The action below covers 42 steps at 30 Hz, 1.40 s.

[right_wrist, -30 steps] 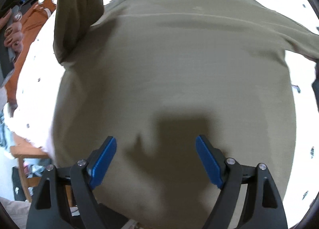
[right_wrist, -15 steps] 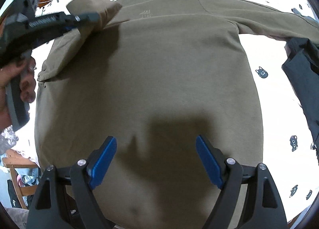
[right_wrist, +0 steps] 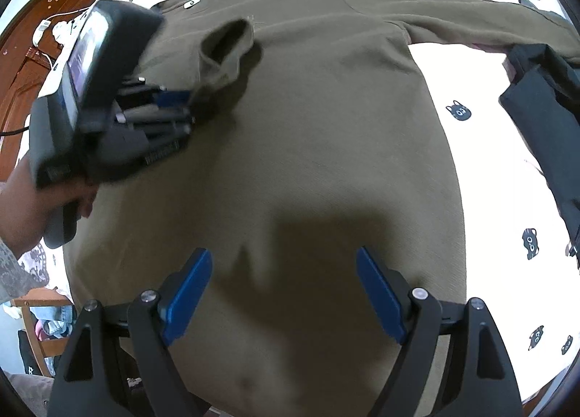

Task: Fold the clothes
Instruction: 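Lower the cuff onto the sweatshirt body and open the left tool, then grasp the folded sleeve edge with the right tool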

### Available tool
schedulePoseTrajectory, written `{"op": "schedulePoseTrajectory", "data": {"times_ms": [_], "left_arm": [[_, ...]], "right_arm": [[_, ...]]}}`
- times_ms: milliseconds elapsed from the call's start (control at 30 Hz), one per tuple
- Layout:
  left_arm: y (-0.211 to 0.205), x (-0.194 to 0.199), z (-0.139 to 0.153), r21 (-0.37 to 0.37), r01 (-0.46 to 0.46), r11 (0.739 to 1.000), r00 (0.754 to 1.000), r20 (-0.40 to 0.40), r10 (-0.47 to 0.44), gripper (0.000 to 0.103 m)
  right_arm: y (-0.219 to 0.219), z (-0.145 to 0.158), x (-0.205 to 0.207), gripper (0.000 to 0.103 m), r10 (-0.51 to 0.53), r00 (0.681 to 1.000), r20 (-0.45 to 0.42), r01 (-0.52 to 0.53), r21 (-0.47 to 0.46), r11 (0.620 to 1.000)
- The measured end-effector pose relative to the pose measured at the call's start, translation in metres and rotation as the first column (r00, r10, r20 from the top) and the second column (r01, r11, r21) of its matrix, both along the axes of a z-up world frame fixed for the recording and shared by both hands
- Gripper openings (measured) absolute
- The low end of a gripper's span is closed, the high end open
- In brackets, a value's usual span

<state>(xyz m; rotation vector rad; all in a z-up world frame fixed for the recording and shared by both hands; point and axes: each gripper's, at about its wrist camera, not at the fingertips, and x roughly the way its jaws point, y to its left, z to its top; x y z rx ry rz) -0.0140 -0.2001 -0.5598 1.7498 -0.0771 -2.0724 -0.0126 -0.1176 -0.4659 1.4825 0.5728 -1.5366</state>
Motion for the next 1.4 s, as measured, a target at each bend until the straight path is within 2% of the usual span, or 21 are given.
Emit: {"op": "schedulePoseTrajectory", "data": {"times_ms": [100,200,300,367,433,467,533,567,633,733,833,900,967,1000,1133,1200,1233,1267,1400], "left_arm": [[0.022,0.000,-0.007,-0.093,0.109,0.990,0.992,0.069,-0.103,0.026],[0.046,0.005,-0.007,-0.161,0.233,0.959,0.970,0.109,-0.217,0.027],[0.059,0.014,0.002,-0.188,0.270,0.944,0.963,0.076,-0.260,0.027],[0.056,0.023,0.017,-0.207,0.221,0.953,0.974,0.008,-0.224,0.029],[0.042,0.033,0.036,-0.222,0.123,0.967,0.987,-0.077,-0.144,0.041],[0.035,0.038,0.044,-0.227,0.070,0.971,0.989,-0.112,-0.098,0.051],[0.004,0.052,0.061,-0.217,-0.092,0.972,0.980,-0.195,0.049,0.056],[-0.012,0.060,0.066,-0.201,-0.169,0.965,0.967,-0.223,0.123,0.056],[-0.044,0.074,0.075,-0.160,-0.312,0.936,0.927,-0.266,0.264,0.057],[-0.095,0.095,0.073,-0.075,-0.494,0.866,0.844,-0.281,0.457,0.057],[-0.132,0.109,0.070,-0.006,-0.597,0.802,0.767,-0.298,0.569,0.057],[-0.144,0.114,0.060,0.075,-0.638,0.766,0.719,-0.297,0.628,0.057],[-0.140,0.112,0.044,0.161,-0.643,0.748,0.701,-0.270,0.660,0.057],[-0.131,0.107,0.037,0.189,-0.627,0.756,0.712,-0.255,0.654,0.057],[-0.086,0.079,0.011,0.282,-0.526,0.803,0.784,-0.207,0.586,0.057],[-0.059,0.067,0.005,0.281,-0.482,0.830,0.816,-0.201,0.542,0.057],[-0.049,0.064,0.004,0.274,-0.476,0.836,0.821,-0.204,0.534,0.057],[-0.044,0.064,0.004,0.270,-0.482,0.834,0.816,-0.209,0.539,0.057],[-0.045,0.081,0.016,0.359,-0.495,0.792,0.770,-0.242,0.591,0.057]], "right_arm": [[0.001,-0.001,-0.001,0.083,-0.009,1.000,0.002,0.009,0.002,1.000],[0.000,-0.003,-0.002,0.083,-0.017,1.000,0.004,0.017,0.005,1.000],[-0.002,-0.003,-0.004,0.083,-0.023,1.000,0.006,0.023,0.006,1.000],[-0.003,-0.003,-0.003,0.083,-0.024,1.000,0.005,0.024,0.005,1.000],[-0.005,-0.003,-0.002,0.083,-0.025,1.000,0.006,0.025,0.003,1.000],[-0.006,-0.004,-0.001,0.083,-0.025,1.000,0.007,0.025,0.002,1.000],[-0.005,-0.004,-0.001,0.083,-0.025,1.000,0.009,0.025,-0.001,1.000],[0.006,-0.005,-0.002,0.083,-0.023,1.000,0.009,0.023,-0.003,1.000],[0.021,-0.005,-0.008,0.083,-0.020,1.000,0.012,0.020,-0.005,1.000],[0.030,-0.004,-0.017,0.083,-0.016,1.000,0.017,0.016,-0.004,1.000],[0.032,-0.004,-0.016,0.083,-0.010,1.000,0.018,0.010,-0.005,1.000],[0.033,-0.002,-0.016,0.083,-0.006,1.000,0.019,0.006,-0.005,1.000],[0.033,-0.001,-0.015,0.083,-0.003,1.000,0.020,0.003,-0.004,1.000],[0.032,-0.002,-0.015,0.083,-0.003,1.000,0.019,0.003,-0.004,1.000],[0.027,-0.001,-0.017,0.083,-0.009,1.000,0.019,0.009,-0.008,1.000],[0.025,0.002,-0.019,0.083,-0.012,1.000,0.016,0.012,-0.015,1.000],[0.021,0.003,-0.020,0.083,-0.012,1.000,0.014,0.012,-0.021,1.000],[0.018,0.005,-0.022,0.083,-0.012,1.000,0.013,0.012,-0.030,0.999],[-0.005,0.017,-0.028,0.083,0.013,1.000,0.000,-0.013,-0.102,0.995]]}}
